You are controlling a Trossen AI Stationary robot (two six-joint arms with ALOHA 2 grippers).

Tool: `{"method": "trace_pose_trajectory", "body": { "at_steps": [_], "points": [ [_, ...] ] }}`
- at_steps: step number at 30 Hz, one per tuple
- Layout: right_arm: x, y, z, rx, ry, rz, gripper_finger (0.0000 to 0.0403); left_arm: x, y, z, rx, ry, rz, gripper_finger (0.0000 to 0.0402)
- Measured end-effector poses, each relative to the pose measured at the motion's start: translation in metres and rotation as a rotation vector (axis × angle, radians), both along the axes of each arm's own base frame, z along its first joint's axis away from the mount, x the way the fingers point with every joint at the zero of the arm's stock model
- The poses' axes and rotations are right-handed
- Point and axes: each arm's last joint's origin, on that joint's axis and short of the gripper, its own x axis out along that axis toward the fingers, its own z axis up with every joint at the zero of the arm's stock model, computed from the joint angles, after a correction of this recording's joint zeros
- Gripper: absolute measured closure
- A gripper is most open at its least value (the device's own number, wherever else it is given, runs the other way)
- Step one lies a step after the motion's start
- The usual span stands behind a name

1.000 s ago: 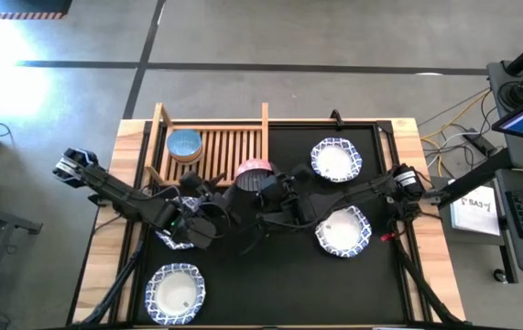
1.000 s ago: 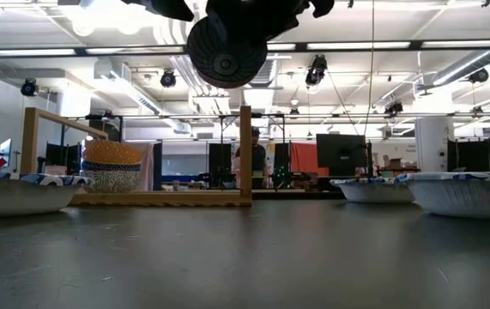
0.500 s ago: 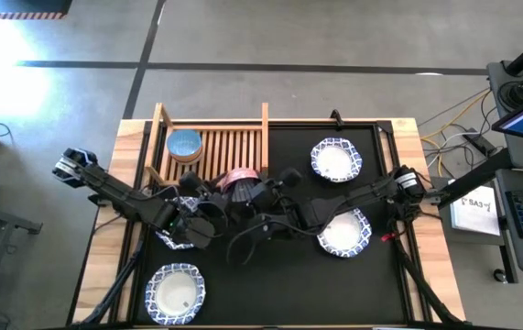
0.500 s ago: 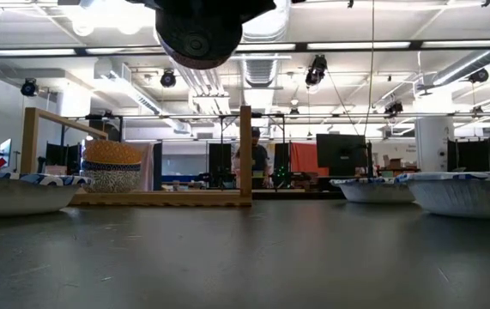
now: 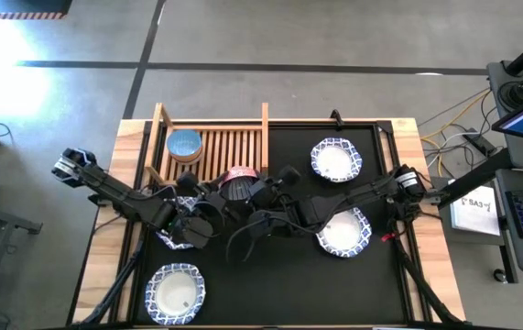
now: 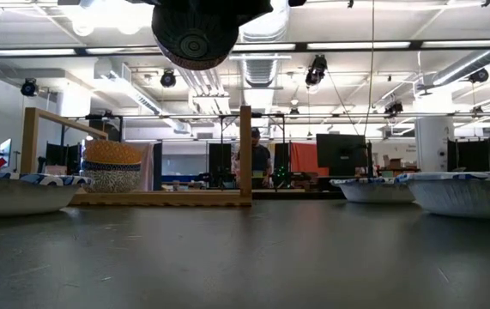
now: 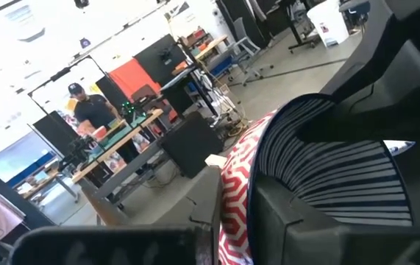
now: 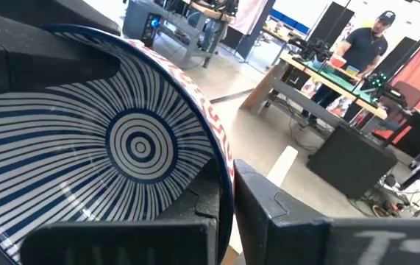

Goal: Place and stack bowls onto a shelf
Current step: Stack the patterned blue bowl on top of the patterned light blue bowl on the shelf

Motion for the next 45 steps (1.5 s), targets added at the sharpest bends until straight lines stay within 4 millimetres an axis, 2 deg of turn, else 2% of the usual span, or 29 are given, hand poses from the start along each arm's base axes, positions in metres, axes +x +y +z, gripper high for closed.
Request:
{"method": "trace_pose_trajectory", "body": {
  "at_steps": [6,9,16,20,26,30,37,42,45],
  "points": [
    [0.0,0.0,-0.001,0.005,0.006,0.005,0.0377,0.0,0.0,-0.001,0.0,0.021,-0.021,0.0375],
    [-0.001,0.002,-0.002,-0.012,0.054,0.029,0.0347,0.001,-0.001,-0.002,-0.018,0.044,-0.077,0.039],
    [0.001,0.003,0.002,-0.019,0.105,0.085,0.0267,0.002,-0.003,-0.004,-0.042,0.067,-0.136,0.0394],
    [0.001,0.005,0.01,-0.009,0.118,0.129,0.0237,0.0,-0.002,-0.006,-0.035,0.093,-0.136,0.0394],
    [-0.007,0.007,0.033,0.123,0.09,0.323,0.0216,-0.003,0.0,-0.011,-0.045,0.088,-0.107,0.0394],
    [-0.02,-0.001,0.045,0.195,0.129,0.396,0.0211,-0.003,0.0,-0.012,-0.055,0.084,-0.11,0.0394],
    [-0.064,-0.021,0.076,0.33,0.153,0.368,0.0211,-0.008,0.01,-0.008,-0.099,0.066,-0.103,0.0394],
    [-0.095,-0.026,0.098,0.372,0.121,0.345,0.0211,-0.022,0.037,-0.002,-0.252,0.046,-0.091,0.0394],
    [-0.109,-0.027,0.104,0.388,0.119,0.341,0.0211,-0.035,0.059,0.001,-0.332,0.055,-0.037,0.0394]
  ]
}}
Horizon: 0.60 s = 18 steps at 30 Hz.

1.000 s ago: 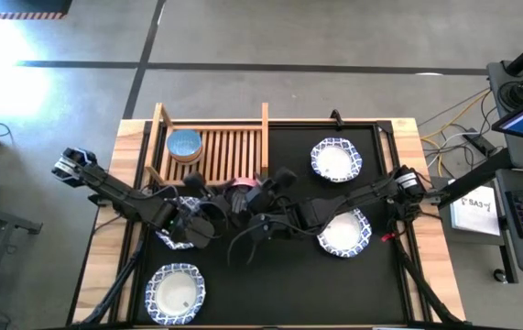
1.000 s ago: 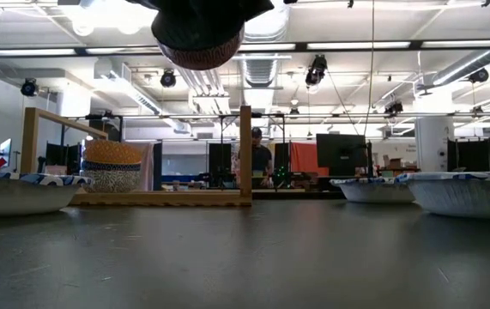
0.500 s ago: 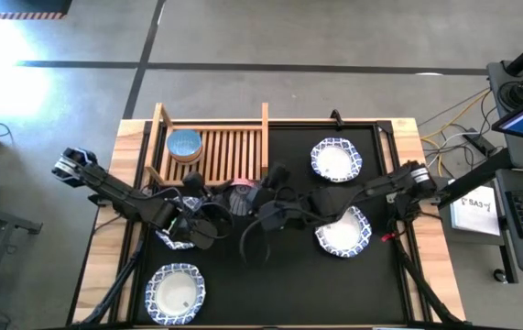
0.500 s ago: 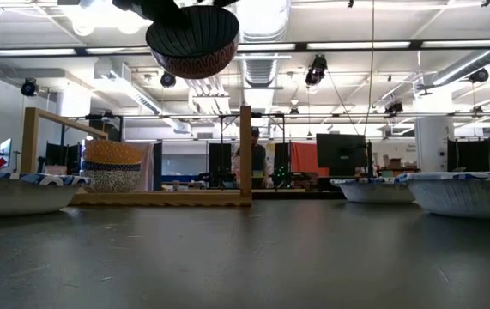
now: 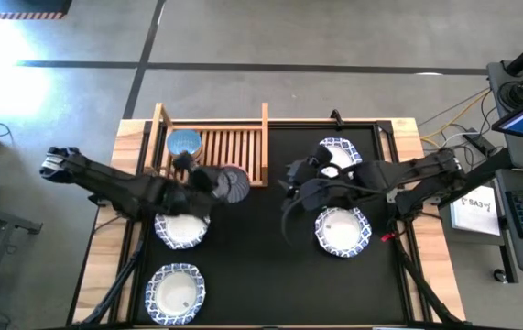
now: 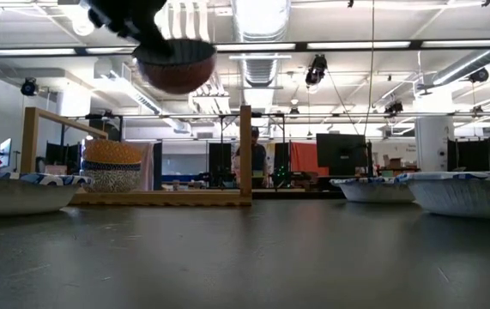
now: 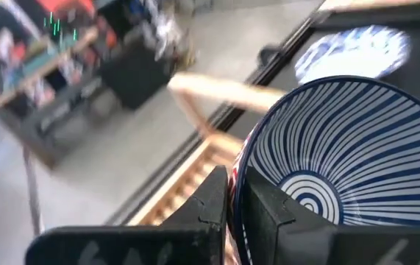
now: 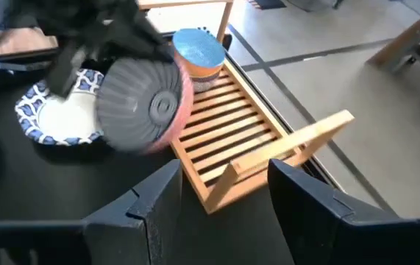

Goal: Place and stack bowls onto a shelf
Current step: Stack the patterned blue bowl on top of the patterned light blue bowl on the shelf

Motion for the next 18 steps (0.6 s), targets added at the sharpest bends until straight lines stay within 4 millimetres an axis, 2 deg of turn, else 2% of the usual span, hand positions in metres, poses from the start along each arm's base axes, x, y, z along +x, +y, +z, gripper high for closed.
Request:
{"method": "trace_pose_trajectory", "body": {
  "at_steps": [5,11,18],
  "points": [
    [-0.019,0.001,0.001,0.034,0.036,-0.029,0.0211,-0.03,0.039,0.008,-0.131,0.032,0.128,0.0393],
    [-0.028,0.004,-0.007,0.064,0.097,-0.068,0.0211,-0.072,0.08,0.022,-0.202,-0.016,0.342,0.0393],
    [-0.029,0.011,-0.014,0.065,0.121,-0.062,0.0211,-0.101,0.114,0.015,-0.281,-0.044,0.534,0.0393]
  ]
}}
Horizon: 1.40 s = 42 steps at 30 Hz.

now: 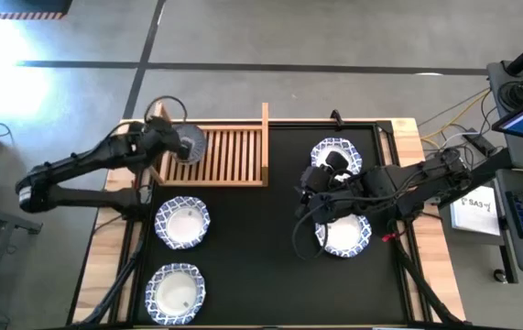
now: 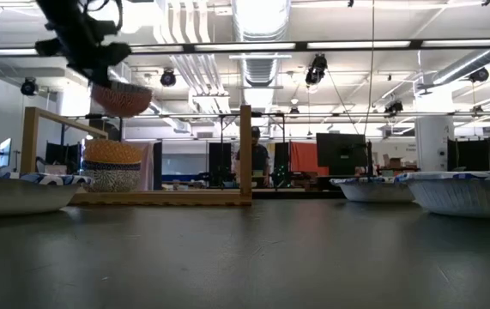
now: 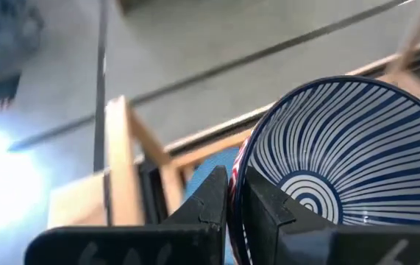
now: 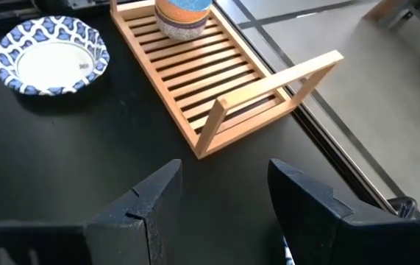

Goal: Place and stack bowls onto a shelf
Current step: Stack the patterned blue bowl on top of the patterned light blue bowl on the shelf

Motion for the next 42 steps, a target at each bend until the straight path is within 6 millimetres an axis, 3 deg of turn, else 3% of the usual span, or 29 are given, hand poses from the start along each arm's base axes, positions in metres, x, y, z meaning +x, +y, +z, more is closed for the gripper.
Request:
{"method": "trace_pose_trajectory", "body": {
  "at_steps": [13,26,42],
  "points": [
    [-0.002,0.007,-0.001,-0.002,0.003,0.025,0.0211,-0.018,0.048,-0.043,-0.116,-0.097,0.113,0.0393],
    [-0.005,0.006,-0.005,-0.016,0.052,0.022,0.0211,-0.017,0.061,-0.053,-0.156,-0.104,0.2,0.0379],
    [-0.005,0.008,-0.035,0.017,0.145,0.018,0.0211,-0.008,0.07,-0.064,-0.189,-0.009,0.18,0.0375]
  ]
}}
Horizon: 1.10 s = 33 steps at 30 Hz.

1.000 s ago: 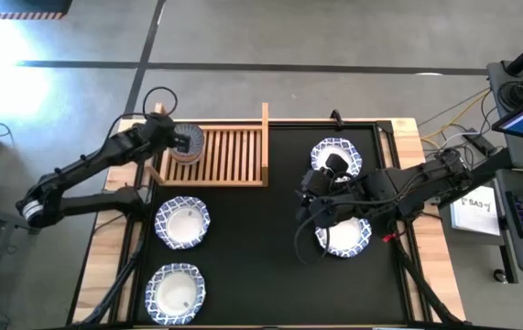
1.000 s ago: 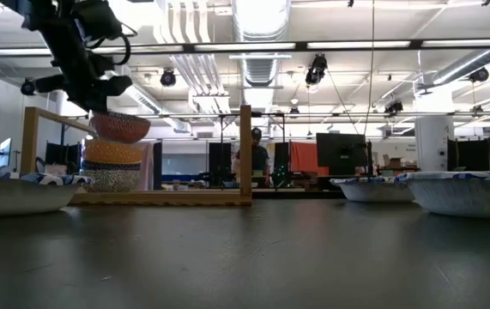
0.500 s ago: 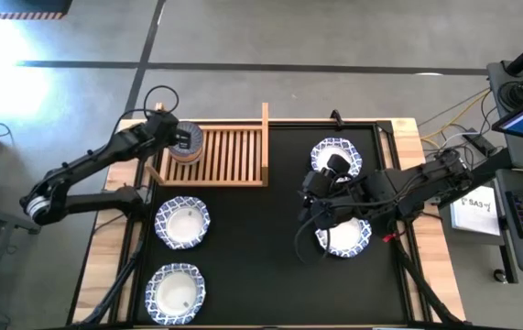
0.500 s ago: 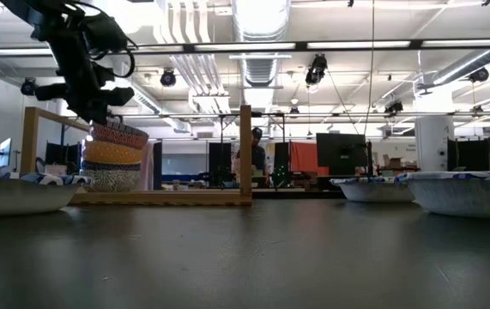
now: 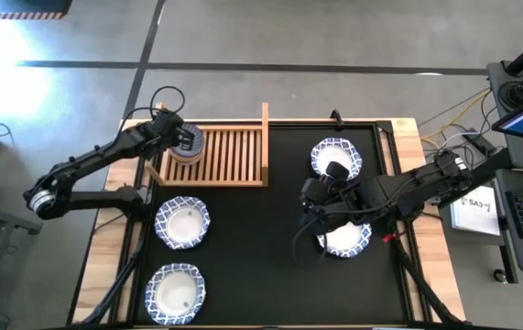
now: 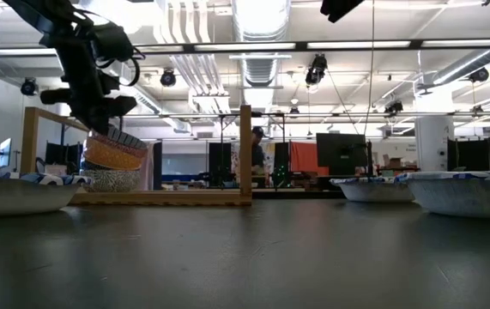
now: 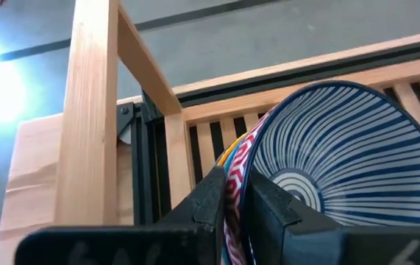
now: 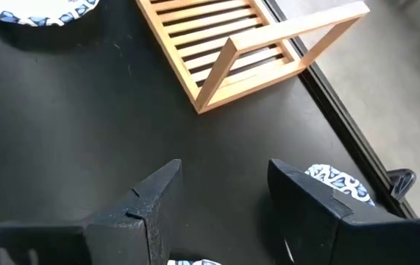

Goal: Place and stack bowls onto a shelf
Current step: Stack the patterned blue bowl on top of the patterned light blue bowl on the shelf, then put the white bowl on the shelf

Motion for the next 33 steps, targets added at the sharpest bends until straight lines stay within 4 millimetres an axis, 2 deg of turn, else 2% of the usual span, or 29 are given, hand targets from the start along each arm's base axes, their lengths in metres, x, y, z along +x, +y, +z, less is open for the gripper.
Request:
{"method": "trace_pose_trajectory", "body": {
  "at_steps": [5,15,18,25,33],
  "points": [
    [-0.002,-0.001,0.002,0.003,-0.009,-0.002,0.0211,-0.001,0.0,0.01,0.003,0.028,-0.013,0.0352],
    [-0.005,-0.001,0.004,0.045,-0.002,0.007,0.0211,-0.003,-0.002,0.027,-0.007,0.064,-0.033,0.0267],
    [-0.01,-0.002,0.001,0.068,0.034,-0.041,0.0211,-0.002,-0.003,0.03,-0.025,0.033,-0.053,0.025],
    [-0.033,-0.011,-0.006,0.063,0.171,-0.247,0.0211,0.007,-0.009,0.042,-0.013,-0.126,-0.238,0.0244],
    [-0.035,-0.016,-0.017,0.138,0.255,-0.261,0.0211,0.029,-0.034,0.064,0.068,-0.344,-0.554,0.0244]
  ]
}}
